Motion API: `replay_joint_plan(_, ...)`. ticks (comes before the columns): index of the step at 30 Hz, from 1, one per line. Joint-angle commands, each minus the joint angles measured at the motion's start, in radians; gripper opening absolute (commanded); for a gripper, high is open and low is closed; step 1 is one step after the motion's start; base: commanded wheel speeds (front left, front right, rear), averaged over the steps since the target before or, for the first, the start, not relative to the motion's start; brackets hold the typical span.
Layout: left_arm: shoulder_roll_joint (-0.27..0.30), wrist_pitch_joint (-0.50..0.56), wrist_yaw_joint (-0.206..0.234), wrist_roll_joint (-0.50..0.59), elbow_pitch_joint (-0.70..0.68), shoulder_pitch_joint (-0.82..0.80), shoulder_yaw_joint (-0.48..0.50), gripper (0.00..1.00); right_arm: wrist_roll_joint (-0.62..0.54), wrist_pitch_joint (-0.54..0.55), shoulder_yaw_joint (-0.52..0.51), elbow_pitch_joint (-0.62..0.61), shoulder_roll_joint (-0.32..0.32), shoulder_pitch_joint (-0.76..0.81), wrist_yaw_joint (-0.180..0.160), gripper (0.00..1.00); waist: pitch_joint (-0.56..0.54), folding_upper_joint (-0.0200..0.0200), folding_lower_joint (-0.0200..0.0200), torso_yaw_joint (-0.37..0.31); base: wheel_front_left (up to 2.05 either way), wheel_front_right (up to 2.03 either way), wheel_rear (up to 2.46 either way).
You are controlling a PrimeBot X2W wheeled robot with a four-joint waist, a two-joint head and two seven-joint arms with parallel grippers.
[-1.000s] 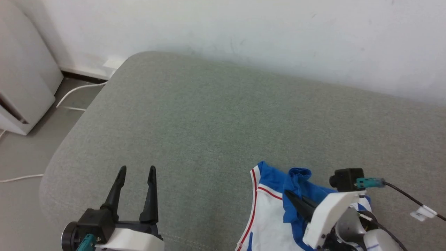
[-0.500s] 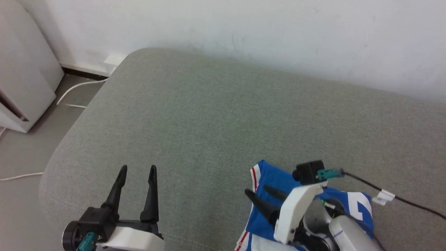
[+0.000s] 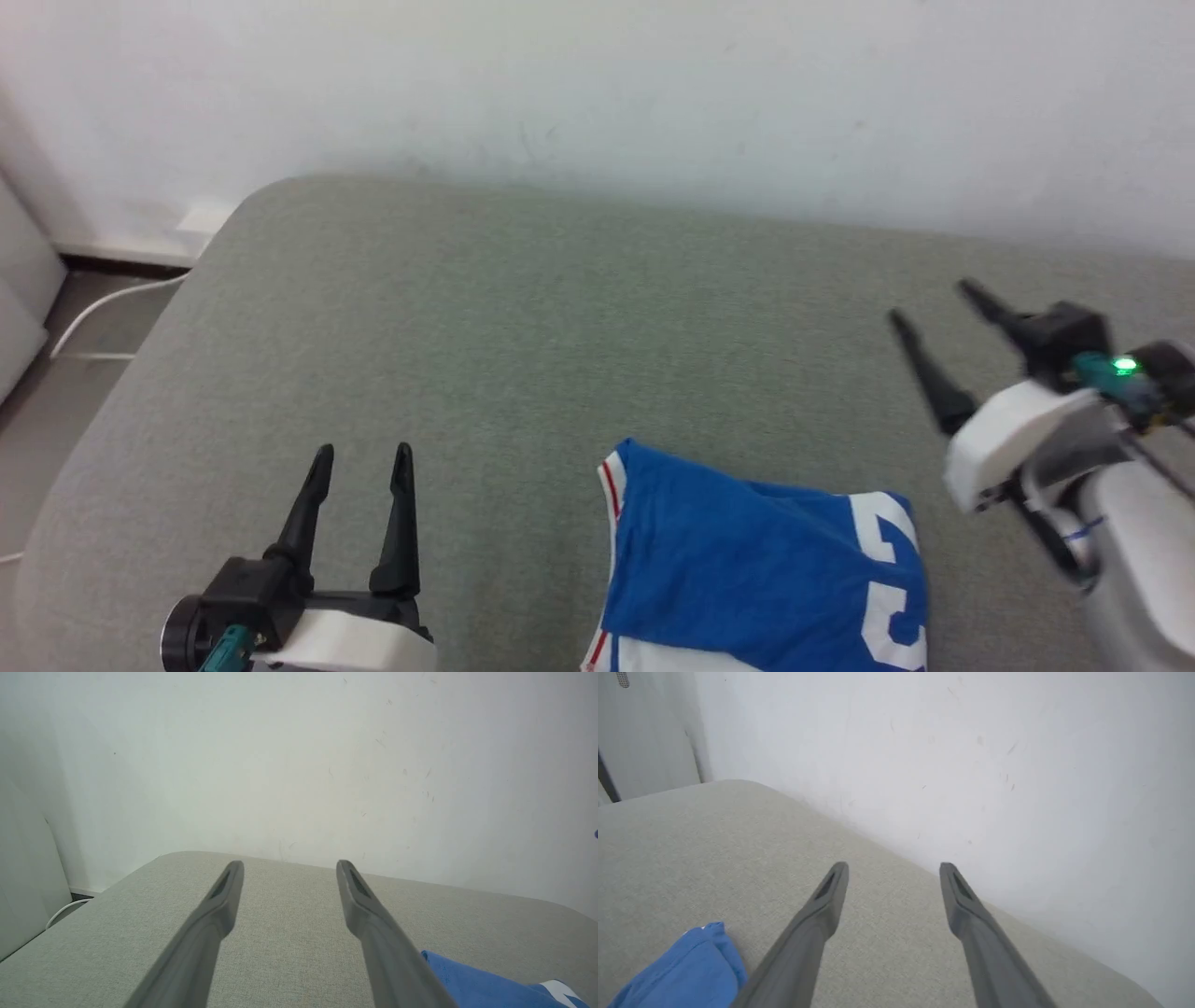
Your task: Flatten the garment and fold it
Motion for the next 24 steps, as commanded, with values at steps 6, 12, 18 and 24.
replay_joint_plan(6,-0.002,-0.005,0.012,-0.007,-0.003,0.008,-0.007,1.00,-0.085,-0.135,-0.164,-0.046,-0.044,0.075,-0.001,1.00,-0.003,0.0000,0.0000,-0.093,0.00,0.00,0.00)
replay_joint_plan(12,-0.002,-0.005,0.012,-0.001,-0.003,0.008,-0.013,1.00,-0.098,-0.203,-0.300,-0.173,0.030,0.212,-0.001,1.00,0.009,0.0000,0.0000,-0.137,0.00,0.00,0.00)
replay_joint_plan(18,-0.002,-0.005,0.012,0.005,-0.002,0.016,-0.021,1.00,-0.107,-0.225,-0.366,-0.322,0.143,0.367,-0.001,1.00,0.020,0.0000,0.0000,-0.155,0.00,0.00,0.00)
replay_joint_plan(24,-0.002,-0.005,0.015,0.006,-0.010,0.033,-0.025,1.00,-0.128,-0.228,-0.334,-0.385,0.205,0.462,-0.001,1.00,0.028,0.0000,0.0000,-0.165,0.00,0.00,0.00)
